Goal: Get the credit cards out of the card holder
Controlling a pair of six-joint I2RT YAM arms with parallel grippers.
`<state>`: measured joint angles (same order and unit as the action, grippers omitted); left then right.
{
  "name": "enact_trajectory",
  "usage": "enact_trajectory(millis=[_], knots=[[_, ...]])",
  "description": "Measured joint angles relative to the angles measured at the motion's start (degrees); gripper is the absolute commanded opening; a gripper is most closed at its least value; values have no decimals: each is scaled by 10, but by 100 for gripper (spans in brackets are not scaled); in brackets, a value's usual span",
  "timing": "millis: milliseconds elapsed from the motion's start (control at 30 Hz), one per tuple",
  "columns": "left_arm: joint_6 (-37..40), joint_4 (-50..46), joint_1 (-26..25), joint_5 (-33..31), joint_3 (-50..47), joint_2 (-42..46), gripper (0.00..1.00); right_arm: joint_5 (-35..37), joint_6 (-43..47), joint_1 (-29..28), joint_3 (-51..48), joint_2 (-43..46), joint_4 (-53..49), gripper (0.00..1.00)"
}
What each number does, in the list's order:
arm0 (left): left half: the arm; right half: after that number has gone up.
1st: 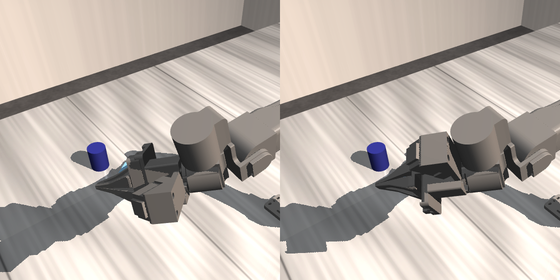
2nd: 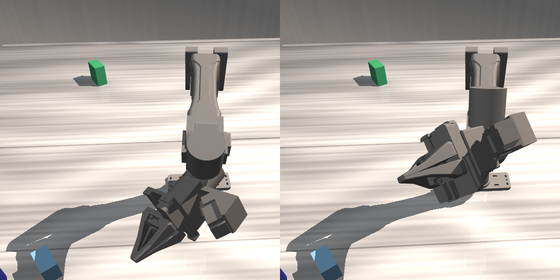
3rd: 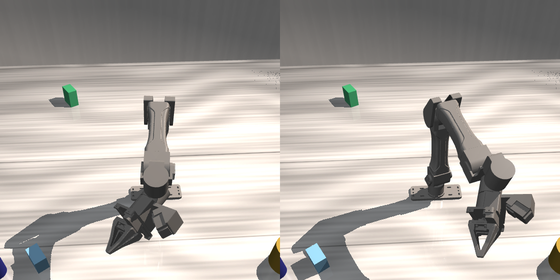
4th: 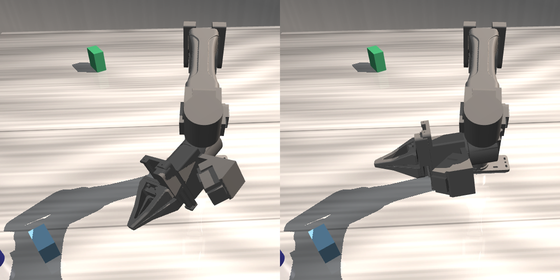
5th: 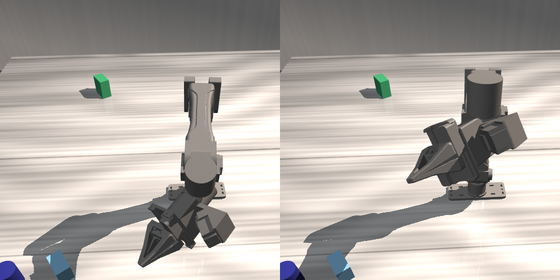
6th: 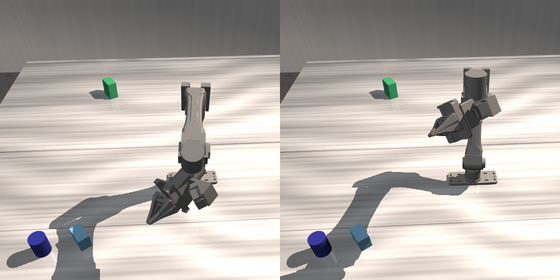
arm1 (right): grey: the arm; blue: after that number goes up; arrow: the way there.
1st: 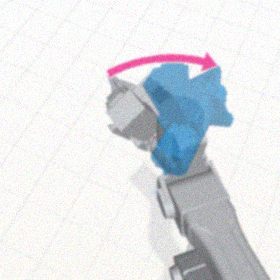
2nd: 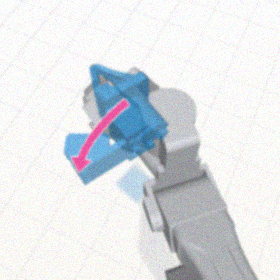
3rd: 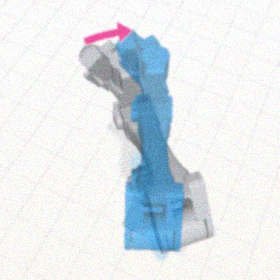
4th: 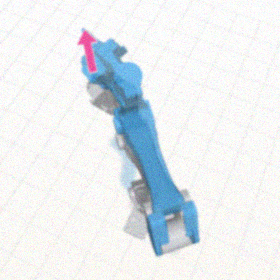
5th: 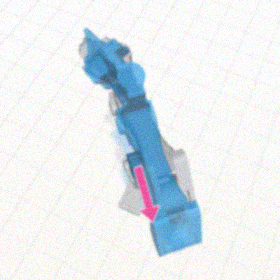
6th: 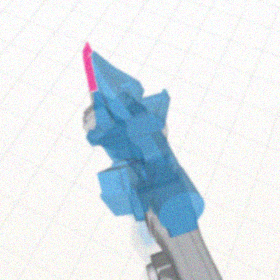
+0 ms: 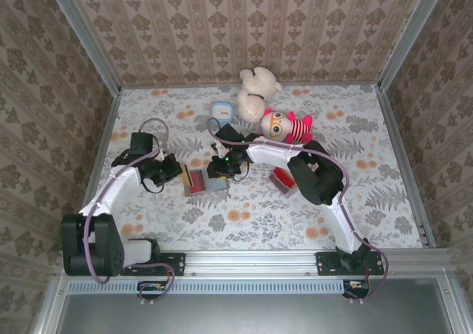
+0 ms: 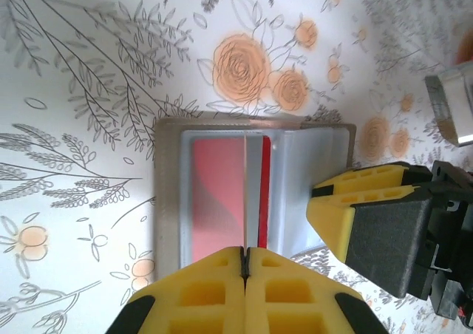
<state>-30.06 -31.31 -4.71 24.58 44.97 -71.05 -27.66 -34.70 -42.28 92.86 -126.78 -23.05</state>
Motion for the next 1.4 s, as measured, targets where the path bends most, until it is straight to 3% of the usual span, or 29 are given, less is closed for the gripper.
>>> enact_trajectory(millis=[100,233,400,600,800,1133,1400], knots=[[0,-3,0,3,4,35,0,-1,-6,7,-30,41,19,52],[-28,31,3,54,4,60,0,-21,-18,16,-71,114,86,66],[-90,115,3,146,4,53,0,-73,-37,21,-97,164,174,73],[-159,218,3,243,3,21,0,-145,-109,39,-153,170,298,74],[-215,311,3,303,-3,-9,0,-188,-182,60,-162,163,397,62],[-231,349,3,339,-5,-23,0,-219,-242,73,-181,162,473,41],[-224,343,3,342,-10,-23,0,-227,-249,76,-181,153,477,10]])
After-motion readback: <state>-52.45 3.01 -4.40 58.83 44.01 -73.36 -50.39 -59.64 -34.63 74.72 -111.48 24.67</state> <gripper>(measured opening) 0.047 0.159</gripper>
